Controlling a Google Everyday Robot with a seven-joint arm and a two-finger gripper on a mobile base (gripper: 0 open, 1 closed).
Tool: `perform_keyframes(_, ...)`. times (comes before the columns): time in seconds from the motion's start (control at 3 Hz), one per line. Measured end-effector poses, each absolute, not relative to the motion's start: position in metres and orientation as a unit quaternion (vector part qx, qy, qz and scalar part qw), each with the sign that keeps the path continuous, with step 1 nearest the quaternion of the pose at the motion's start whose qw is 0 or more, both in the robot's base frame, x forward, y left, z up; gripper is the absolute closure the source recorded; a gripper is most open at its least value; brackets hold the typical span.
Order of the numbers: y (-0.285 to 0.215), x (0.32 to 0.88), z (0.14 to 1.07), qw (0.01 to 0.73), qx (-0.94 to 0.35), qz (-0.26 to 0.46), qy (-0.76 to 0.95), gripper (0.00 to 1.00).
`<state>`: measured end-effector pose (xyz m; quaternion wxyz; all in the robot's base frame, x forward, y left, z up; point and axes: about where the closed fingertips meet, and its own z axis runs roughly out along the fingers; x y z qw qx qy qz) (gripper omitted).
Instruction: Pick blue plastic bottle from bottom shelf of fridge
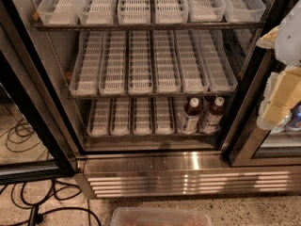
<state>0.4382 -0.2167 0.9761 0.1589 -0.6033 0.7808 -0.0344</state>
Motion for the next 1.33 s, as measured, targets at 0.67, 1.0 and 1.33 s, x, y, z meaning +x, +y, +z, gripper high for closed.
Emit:
perform_keyframes(0.67,-0.220,0.446,0.939,0.168,-0.579,-0.005,0.798,0.00)
perform_keyframes(1.0,-0.214,0.454,0.874,0.181,-0.560,0.037,0.807,0.00)
perform_keyframes(1.33,-0.199,0.456,0.813,0.198,-0.573,0.064,0.793,0.00)
